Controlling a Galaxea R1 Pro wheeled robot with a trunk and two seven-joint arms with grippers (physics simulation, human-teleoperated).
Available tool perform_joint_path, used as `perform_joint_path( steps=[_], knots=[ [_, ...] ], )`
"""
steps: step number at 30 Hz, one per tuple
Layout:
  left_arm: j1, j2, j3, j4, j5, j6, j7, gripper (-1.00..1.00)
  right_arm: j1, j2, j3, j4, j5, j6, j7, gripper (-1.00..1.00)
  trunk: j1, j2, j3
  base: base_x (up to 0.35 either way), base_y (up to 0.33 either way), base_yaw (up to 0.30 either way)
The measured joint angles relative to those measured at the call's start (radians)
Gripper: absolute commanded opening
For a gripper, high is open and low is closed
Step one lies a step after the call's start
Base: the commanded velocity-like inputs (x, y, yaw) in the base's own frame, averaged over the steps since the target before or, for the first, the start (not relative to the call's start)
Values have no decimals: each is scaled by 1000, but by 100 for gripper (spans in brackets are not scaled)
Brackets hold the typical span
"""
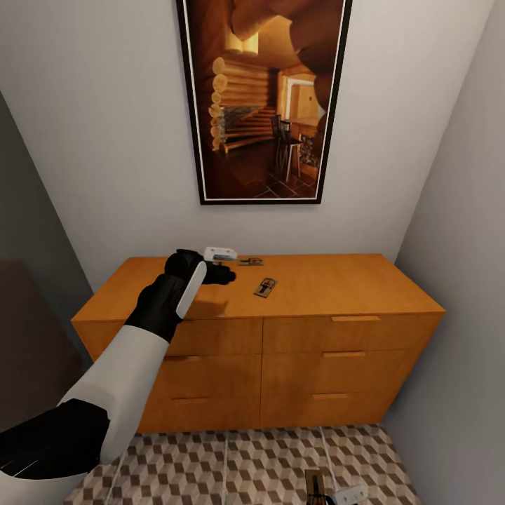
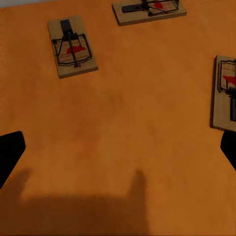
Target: Take the four mousetraps from the cabinet in the bathroom and place them on the bathroom floor. Make sure all four end up on the same floor surface, and ensure that at least two of them are either under or directly next to the same bathroom sink.
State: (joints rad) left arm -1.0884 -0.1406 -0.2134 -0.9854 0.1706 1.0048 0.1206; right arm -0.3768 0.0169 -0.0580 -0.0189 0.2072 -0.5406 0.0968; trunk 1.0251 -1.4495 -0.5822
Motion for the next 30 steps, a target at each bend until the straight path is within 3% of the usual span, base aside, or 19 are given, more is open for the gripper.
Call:
perform_joint_path(
  steps=[7,10,30],
  knots=[
    [0,-1,-1,-7,2,1,156,100,0,0,0,0,0,0,1,-100,0,0,0,0,0,0],
    [0,-1,-1,-8,4,2,183,100,0,0,0,0,0,0,1,-100,0,0,0,0,0,0],
    [0,-3,-3,0,9,2,195,100,0,0,0,0,0,0,1,-100,0,0,0,0,0,0]
  ],
)
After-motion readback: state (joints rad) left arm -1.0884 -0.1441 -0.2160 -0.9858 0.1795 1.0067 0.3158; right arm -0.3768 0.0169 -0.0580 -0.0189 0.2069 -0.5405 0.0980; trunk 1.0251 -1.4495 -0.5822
